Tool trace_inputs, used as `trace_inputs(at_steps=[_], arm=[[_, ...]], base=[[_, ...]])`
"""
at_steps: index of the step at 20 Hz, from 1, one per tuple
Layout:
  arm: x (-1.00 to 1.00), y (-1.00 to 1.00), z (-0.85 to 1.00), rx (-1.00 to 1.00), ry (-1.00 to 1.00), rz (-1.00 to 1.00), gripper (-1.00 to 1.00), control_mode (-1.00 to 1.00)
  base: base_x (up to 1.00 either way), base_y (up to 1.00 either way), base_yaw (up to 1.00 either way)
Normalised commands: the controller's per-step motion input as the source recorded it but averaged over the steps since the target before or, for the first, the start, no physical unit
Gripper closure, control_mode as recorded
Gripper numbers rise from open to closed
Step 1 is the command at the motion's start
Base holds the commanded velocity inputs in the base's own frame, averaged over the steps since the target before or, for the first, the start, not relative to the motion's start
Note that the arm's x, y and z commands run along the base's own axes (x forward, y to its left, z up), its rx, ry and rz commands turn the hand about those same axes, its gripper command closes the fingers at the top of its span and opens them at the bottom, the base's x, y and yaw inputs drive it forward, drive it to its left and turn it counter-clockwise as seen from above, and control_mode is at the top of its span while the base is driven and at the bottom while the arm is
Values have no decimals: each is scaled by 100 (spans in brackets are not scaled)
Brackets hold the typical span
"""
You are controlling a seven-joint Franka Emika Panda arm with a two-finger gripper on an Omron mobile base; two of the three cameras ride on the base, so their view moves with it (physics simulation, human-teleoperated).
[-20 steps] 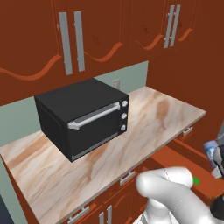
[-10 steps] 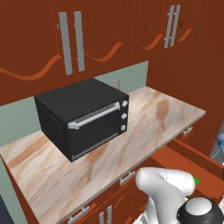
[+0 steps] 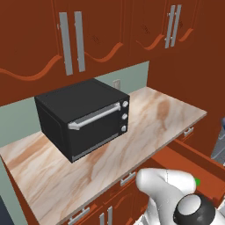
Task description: Restock the sink supplies by placing the sponge and soap dispenser on the counter and next to the sink. Make sure the soap dispenser is upright.
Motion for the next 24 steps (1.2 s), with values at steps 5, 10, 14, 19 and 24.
trace_inputs(at_steps=[5,10,14,19,24], arm=[[3,-12,66,0,15,0,100,-100],[18,-13,49,1,16,0,100,-100],[31,0,20,0,19,0,100,-100],[20,30,-6,-4,12,0,100,-100],[-10,63,-17,-11,-2,4,100,-100]], base=[[0,0,0],[0,0,0],[0,0,0],[0,0,0],[0,0,0]])
